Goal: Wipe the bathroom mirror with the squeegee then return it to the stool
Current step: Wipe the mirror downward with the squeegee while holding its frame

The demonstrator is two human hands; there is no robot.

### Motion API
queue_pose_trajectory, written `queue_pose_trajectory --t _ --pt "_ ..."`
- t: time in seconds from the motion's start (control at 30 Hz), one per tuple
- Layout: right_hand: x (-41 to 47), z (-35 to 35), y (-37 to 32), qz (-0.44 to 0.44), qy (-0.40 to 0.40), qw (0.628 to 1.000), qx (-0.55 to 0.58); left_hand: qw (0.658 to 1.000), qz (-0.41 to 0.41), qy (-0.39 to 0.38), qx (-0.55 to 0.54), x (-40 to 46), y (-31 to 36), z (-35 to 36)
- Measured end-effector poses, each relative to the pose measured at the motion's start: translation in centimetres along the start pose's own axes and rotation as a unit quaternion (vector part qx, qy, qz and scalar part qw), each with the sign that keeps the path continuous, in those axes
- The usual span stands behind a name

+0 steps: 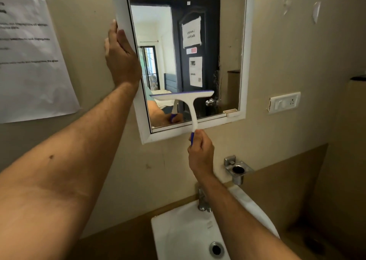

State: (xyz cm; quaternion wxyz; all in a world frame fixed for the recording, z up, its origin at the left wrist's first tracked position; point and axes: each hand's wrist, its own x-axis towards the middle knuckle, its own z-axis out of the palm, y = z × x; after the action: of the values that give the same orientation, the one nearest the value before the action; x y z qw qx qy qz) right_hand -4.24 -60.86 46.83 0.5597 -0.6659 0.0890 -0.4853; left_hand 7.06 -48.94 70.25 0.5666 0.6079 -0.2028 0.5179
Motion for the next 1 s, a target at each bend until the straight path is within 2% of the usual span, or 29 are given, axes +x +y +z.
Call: queue_pose_trajectory --t 0.1,0.33,0.53,0.63,0.8,1.0 --pt "-0.3 -0.1 -0.5 0.003 0.001 1.0 -0.019 1.0 -0.001 0.003 0.008 -0.1 0.2 -0.1" --pt "-5.3 -2.5 3.3 0.035 -0.038 0.998 -0.031 1.0 -0.008 -0.005 0.029 -1.1 -0.2 -0.3" --pt "-1.3 -1.0 -0.8 0.006 -0.019 1.0 -0.002 0.999 -0.002 -0.008 0.042 -0.5 -0.1 0.0" --pt "-1.4 -1.2 -0.3 0.003 -0.02 1.0 -0.022 0.998 0.013 -0.011 0.059 -0.9 0.1 0.4" --pt "-5.5 -1.7 3.2 0.011 -0.028 0.999 -0.028 0.997 0.04 -0.028 0.057 -2.9 -1.5 -0.7" --pt "-2.3 -1.1 0.5 0.008 -0.019 1.0 -0.009 0.995 0.033 -0.081 0.038 -7.2 -3.5 -1.8"
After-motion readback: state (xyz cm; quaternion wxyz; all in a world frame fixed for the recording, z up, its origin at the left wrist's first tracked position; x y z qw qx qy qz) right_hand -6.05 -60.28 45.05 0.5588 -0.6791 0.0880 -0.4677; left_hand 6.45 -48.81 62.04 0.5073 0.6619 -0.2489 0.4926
